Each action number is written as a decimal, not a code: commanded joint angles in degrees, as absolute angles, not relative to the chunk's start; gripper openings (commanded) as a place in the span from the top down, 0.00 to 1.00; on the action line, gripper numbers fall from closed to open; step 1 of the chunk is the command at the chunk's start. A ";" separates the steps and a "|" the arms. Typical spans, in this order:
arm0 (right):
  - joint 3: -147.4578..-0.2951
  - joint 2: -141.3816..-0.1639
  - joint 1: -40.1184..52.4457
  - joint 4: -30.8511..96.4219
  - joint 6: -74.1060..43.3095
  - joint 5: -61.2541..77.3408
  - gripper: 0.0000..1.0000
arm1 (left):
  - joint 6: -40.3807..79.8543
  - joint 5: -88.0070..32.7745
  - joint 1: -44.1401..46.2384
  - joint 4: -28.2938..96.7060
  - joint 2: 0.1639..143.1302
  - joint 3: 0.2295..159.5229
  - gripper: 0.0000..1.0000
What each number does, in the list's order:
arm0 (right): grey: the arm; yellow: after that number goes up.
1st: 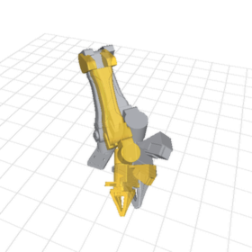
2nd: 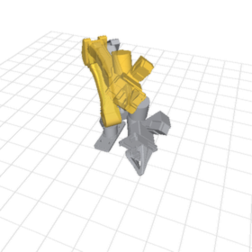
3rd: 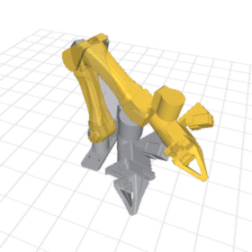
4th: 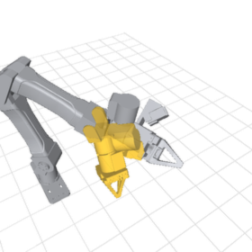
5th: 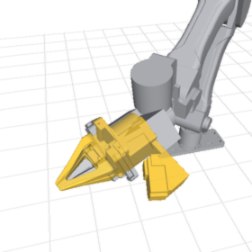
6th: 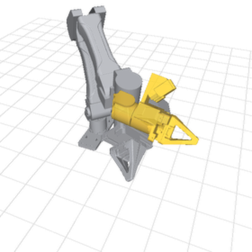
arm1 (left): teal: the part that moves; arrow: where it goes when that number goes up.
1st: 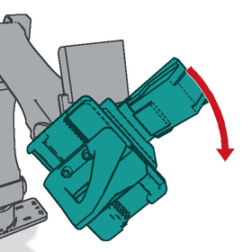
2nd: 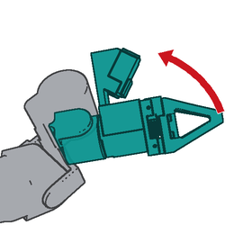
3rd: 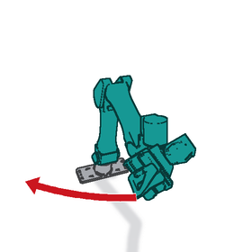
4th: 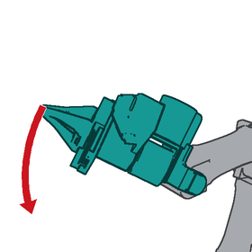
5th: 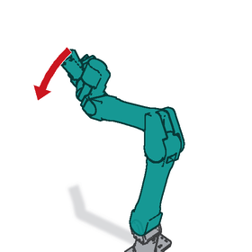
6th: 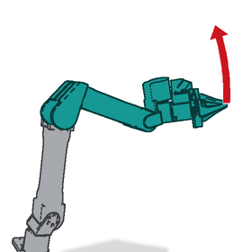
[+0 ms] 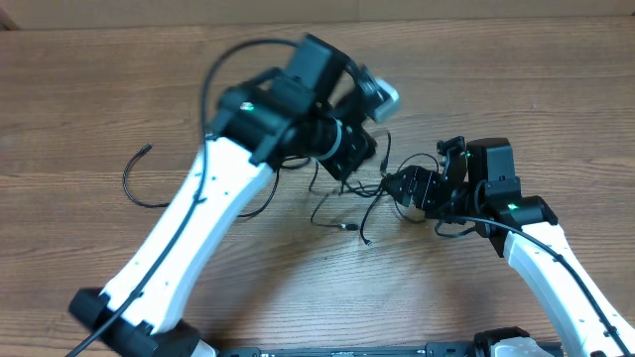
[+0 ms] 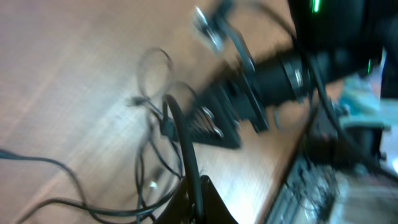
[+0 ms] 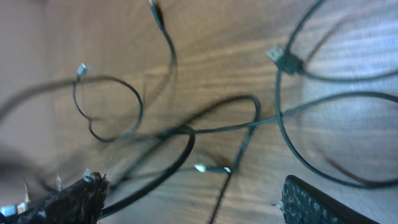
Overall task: Untangle cables
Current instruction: 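Pull the left gripper leftward, separating a cable from the right gripper's cable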
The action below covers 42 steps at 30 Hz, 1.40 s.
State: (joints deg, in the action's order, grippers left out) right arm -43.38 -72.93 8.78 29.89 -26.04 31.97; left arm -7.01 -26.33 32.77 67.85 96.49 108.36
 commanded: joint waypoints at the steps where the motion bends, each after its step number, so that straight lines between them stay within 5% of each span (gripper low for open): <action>1: -42.37 -72.79 9.04 31.81 -21.28 30.63 0.11 | -0.99 -21.87 29.12 65.21 90.52 111.31 0.96; 15: -42.37 -72.79 9.04 33.32 -20.97 21.87 0.09 | 16.60 -17.30 1.45 67.61 81.43 111.31 0.96; 22: -42.37 -72.79 9.04 32.97 -20.97 21.87 0.09 | 16.71 -18.37 -0.32 78.41 84.20 110.69 0.95; 24: -42.37 -72.79 9.04 32.97 -20.97 21.87 0.09 | 16.71 -16.78 -0.32 81.01 85.49 110.65 0.84; 26: -42.37 -72.79 9.04 33.01 -20.97 21.87 0.09 | 16.73 -14.85 -0.34 83.05 86.83 110.63 0.41; 29: -42.37 -72.79 9.04 33.12 -20.97 21.87 0.09 | 17.02 -10.22 -0.36 85.65 88.77 110.63 0.16; 42: -42.37 -72.79 9.04 33.10 -20.95 21.87 0.09 | 17.41 -6.94 -0.34 91.02 91.00 108.42 0.15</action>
State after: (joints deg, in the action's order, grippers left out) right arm -42.74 -72.93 8.78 33.43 -21.37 22.22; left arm 16.60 -8.27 -0.47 90.83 91.00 110.04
